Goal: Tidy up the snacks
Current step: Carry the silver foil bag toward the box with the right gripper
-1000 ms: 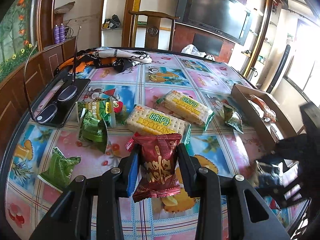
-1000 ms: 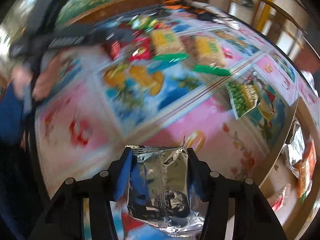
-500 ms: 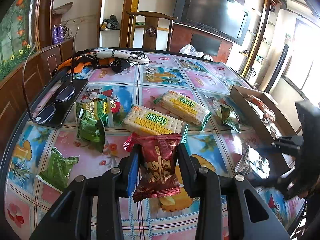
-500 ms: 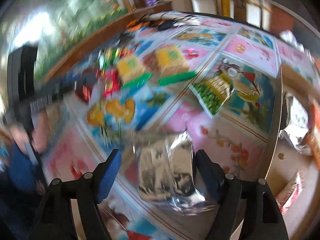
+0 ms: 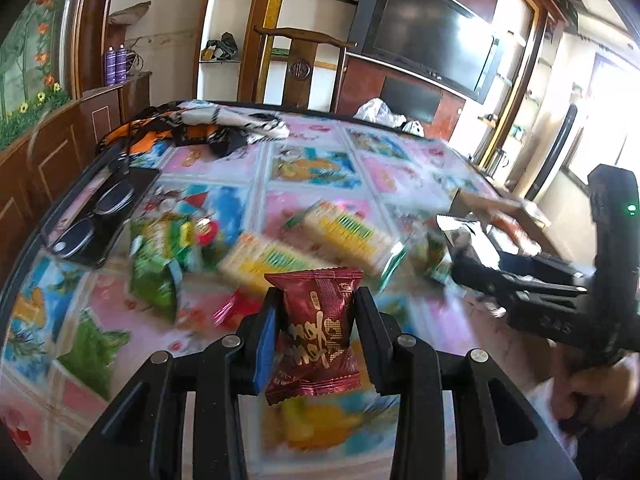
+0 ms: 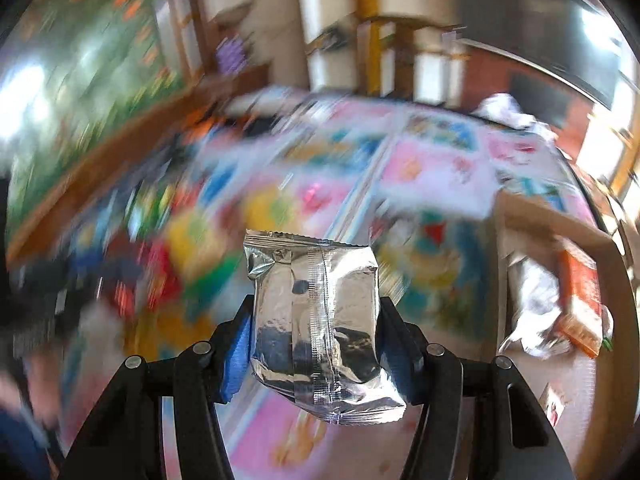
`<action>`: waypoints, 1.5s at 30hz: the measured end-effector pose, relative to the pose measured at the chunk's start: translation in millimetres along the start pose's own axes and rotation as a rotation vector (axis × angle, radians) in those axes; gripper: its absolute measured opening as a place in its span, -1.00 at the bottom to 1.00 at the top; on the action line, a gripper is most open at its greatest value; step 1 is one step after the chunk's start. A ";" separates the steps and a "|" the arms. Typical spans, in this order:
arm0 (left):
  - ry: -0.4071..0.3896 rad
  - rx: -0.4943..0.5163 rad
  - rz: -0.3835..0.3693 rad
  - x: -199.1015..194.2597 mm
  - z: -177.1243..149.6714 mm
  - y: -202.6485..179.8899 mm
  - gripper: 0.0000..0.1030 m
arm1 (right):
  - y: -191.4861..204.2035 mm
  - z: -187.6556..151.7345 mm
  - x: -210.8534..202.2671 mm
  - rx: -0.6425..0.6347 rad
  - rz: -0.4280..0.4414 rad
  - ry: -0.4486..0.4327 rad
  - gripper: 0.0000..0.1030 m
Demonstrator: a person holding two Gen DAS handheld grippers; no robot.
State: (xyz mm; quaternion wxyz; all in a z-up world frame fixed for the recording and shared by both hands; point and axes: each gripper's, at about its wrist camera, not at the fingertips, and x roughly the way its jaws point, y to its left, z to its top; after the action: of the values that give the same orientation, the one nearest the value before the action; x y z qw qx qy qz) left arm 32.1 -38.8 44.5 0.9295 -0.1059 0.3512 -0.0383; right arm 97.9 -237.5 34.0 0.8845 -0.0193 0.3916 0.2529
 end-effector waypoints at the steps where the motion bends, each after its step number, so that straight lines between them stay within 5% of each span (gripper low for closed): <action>1: -0.015 -0.002 0.007 4.1 6.0 -7.5 -0.31 | -5.3 2.7 3.4 0.036 0.014 -0.019 0.22; 6: -0.040 -0.007 0.009 29.7 26.4 -41.6 -0.31 | -35.1 5.6 -10.4 0.110 -0.011 -0.098 0.22; 14: -0.011 0.055 0.030 47.8 22.3 -62.5 -0.31 | -58.5 12.2 -39.8 0.219 0.115 -0.157 0.22; 20: 0.003 0.068 0.036 50.3 17.9 -64.8 -0.31 | -71.8 8.5 -44.3 0.188 -0.083 -0.185 0.22; 26: 0.001 0.085 0.033 48.3 14.8 -69.7 -0.31 | -101.5 7.2 -39.3 0.283 -0.120 -0.164 0.22; 45: -0.011 0.109 -0.004 39.7 15.9 -78.0 -0.31 | -114.2 7.9 -44.7 0.295 -0.184 -0.156 0.22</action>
State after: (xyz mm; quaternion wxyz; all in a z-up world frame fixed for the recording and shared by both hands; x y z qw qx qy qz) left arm 72.6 -117.9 48.0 0.9358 -0.0560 0.3432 -0.0586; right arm 130.8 -354.5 52.1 0.9248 0.0947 0.3513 0.1115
